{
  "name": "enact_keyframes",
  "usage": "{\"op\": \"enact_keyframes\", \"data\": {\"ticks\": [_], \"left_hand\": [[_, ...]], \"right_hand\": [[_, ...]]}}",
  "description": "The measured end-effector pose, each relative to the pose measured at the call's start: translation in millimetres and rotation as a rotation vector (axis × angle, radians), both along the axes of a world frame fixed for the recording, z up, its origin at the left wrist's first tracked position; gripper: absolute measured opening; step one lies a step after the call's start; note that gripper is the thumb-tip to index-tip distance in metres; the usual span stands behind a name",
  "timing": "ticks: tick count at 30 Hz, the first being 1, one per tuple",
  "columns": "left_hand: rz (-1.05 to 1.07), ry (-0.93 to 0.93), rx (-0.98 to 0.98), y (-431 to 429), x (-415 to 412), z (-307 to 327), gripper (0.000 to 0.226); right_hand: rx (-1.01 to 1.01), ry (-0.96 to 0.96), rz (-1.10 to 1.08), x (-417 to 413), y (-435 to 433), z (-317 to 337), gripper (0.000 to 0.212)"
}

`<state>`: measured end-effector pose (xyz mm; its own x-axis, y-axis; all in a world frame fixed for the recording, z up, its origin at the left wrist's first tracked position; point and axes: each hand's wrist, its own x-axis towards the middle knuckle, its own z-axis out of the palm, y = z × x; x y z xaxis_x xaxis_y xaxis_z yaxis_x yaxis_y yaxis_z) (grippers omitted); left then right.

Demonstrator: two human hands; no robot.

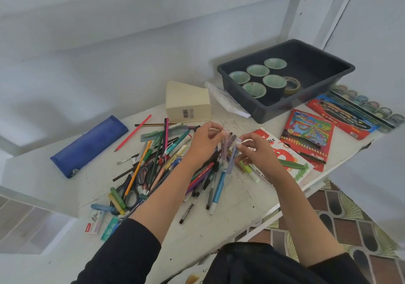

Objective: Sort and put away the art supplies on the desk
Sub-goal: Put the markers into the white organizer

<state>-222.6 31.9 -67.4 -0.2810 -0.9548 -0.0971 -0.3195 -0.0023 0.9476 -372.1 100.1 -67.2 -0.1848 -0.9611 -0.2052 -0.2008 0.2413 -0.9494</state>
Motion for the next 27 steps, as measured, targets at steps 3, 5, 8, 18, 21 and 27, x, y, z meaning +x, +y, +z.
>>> {"op": "enact_keyframes", "data": {"ticks": [3, 5, 8, 18, 21, 27], "left_hand": [[0.078, 0.093, -0.061, 3.9, 12.1, 9.6, 0.007], [0.136, 0.101, -0.094, 5.4, 23.7, 16.0, 0.011], [0.191, 0.138, -0.1, 8.5, 45.4, 22.3, 0.013], [0.46, 0.242, -0.185, 46.2, 140.0, 46.8, 0.013], [0.553, 0.245, -0.236, 64.8, 171.3, 58.7, 0.015], [0.791, 0.167, -0.436, 104.9, 224.5, 84.4, 0.018]], "right_hand": [[-0.014, -0.048, -0.02, 6.8, -6.3, 7.7, 0.014], [-0.02, -0.057, -0.013, 12.6, -10.5, 12.4, 0.016], [-0.058, -0.085, 0.032, 25.9, -16.7, 19.9, 0.017], [-0.163, -0.096, 0.405, 108.2, -39.2, 33.1, 0.011], [-0.225, -0.098, 0.502, 142.1, -40.3, 37.6, 0.006], [-0.359, -0.136, 0.695, 206.4, -40.2, 59.3, 0.016]]}}
